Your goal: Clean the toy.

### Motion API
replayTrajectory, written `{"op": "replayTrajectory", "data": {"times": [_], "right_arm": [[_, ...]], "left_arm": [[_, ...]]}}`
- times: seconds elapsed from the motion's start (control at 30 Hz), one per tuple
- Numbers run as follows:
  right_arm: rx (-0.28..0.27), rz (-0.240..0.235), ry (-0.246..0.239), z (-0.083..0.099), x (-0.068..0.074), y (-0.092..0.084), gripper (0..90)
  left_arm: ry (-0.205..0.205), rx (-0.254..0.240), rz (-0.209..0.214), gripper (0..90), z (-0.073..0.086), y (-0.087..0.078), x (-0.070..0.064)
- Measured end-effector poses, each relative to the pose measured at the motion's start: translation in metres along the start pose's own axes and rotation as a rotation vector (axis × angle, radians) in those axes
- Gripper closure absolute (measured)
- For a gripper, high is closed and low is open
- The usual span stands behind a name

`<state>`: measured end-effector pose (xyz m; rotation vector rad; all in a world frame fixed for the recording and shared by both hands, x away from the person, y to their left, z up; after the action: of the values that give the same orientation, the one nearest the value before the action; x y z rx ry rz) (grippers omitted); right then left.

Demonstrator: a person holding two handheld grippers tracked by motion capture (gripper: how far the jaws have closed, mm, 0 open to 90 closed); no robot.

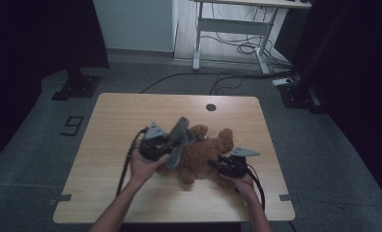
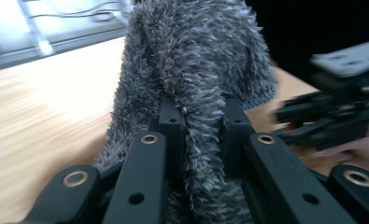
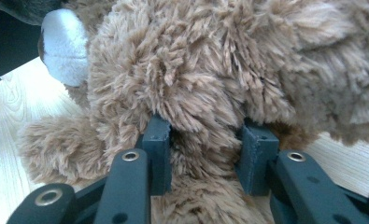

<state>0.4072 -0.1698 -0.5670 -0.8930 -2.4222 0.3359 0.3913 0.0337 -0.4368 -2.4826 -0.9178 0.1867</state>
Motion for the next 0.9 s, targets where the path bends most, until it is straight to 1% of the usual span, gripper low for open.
{"op": "replayTrajectory", "data": {"times": [0.1, 0.13, 0.17, 0.2, 0.23, 0.27, 0.3, 0.33, 0.4, 0.43, 0.47, 0.57, 0.63, 0.7, 0.77, 0.83, 0.9], "right_arm": [[0.003, -0.002, -0.002, 0.000, 0.000, 0.000, 61.4], [0.004, -0.002, 0.000, 0.000, 0.000, -0.001, 61.5], [0.001, -0.002, -0.003, 0.000, 0.000, 0.000, 61.5], [0.000, -0.003, -0.002, 0.000, 0.000, 0.000, 61.4], [0.001, -0.004, -0.001, 0.000, -0.001, 0.000, 61.5], [0.001, -0.005, -0.001, 0.000, -0.001, -0.001, 61.5], [0.002, -0.005, 0.003, 0.001, 0.000, -0.001, 61.5], [0.002, -0.003, 0.003, 0.001, -0.001, 0.000, 61.5], [0.006, -0.002, 0.009, 0.001, -0.001, 0.000, 61.7], [0.008, -0.005, 0.009, 0.001, -0.001, 0.000, 61.8], [0.009, -0.005, 0.007, 0.001, -0.001, 0.000, 61.9], [0.005, -0.005, 0.009, 0.001, -0.001, 0.000, 62.1], [0.004, -0.003, 0.010, 0.001, -0.001, 0.000, 62.2], [0.004, -0.002, 0.008, 0.001, -0.001, 0.000, 62.3], [0.005, -0.005, 0.008, 0.001, -0.001, 0.000, 62.3], [0.006, -0.006, 0.008, 0.001, -0.001, 0.000, 62.4], [0.006, -0.007, 0.009, 0.001, -0.001, 0.000, 62.4]], "left_arm": [[0.027, 0.035, 0.055, 74.9, -0.013, 0.035, -0.026], [0.029, 0.052, 0.066, 74.8, -0.015, 0.048, -0.033], [0.038, 0.073, 0.065, 74.8, -0.016, 0.059, -0.037], [0.047, 0.097, 0.059, 74.8, -0.015, 0.070, -0.040], [0.059, 0.122, 0.041, 74.8, -0.013, 0.080, -0.042], [0.063, 0.145, 0.026, 74.8, -0.009, 0.088, -0.041], [0.050, 0.156, 0.024, 74.8, -0.005, 0.093, -0.039], [0.040, 0.156, 0.021, 74.9, -0.001, 0.096, -0.037], [0.034, 0.145, 0.018, 75.0, 0.004, 0.094, -0.033], [0.028, 0.141, 0.018, 75.0, 0.005, 0.091, -0.032], [0.031, 0.141, 0.010, 75.0, 0.005, 0.087, -0.029], [0.044, 0.153, -0.041, 75.0, 0.010, 0.072, -0.017], [0.032, 0.158, -0.072, 75.0, 0.018, 0.059, -0.004], [0.030, 0.158, -0.097, 75.0, 0.025, 0.046, 0.008], [0.013, 0.136, -0.118, 74.9, 0.032, 0.029, 0.020], [-0.023, 0.111, -0.127, 74.9, 0.037, 0.013, 0.032], [-0.046, 0.102, -0.144, 74.9, 0.043, -0.001, 0.044]]}}
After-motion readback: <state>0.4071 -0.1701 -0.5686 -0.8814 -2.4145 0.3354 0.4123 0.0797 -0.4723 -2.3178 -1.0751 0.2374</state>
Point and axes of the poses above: each handheld gripper's, and its own axes: y roughly forward along the jaws, z roughly out of its underside, x roughly to its left, the point moved 6 cm from there along y, roughly forward along the jaws, and after that the axes turned 8 degrees about y, right-handed, at the moved point
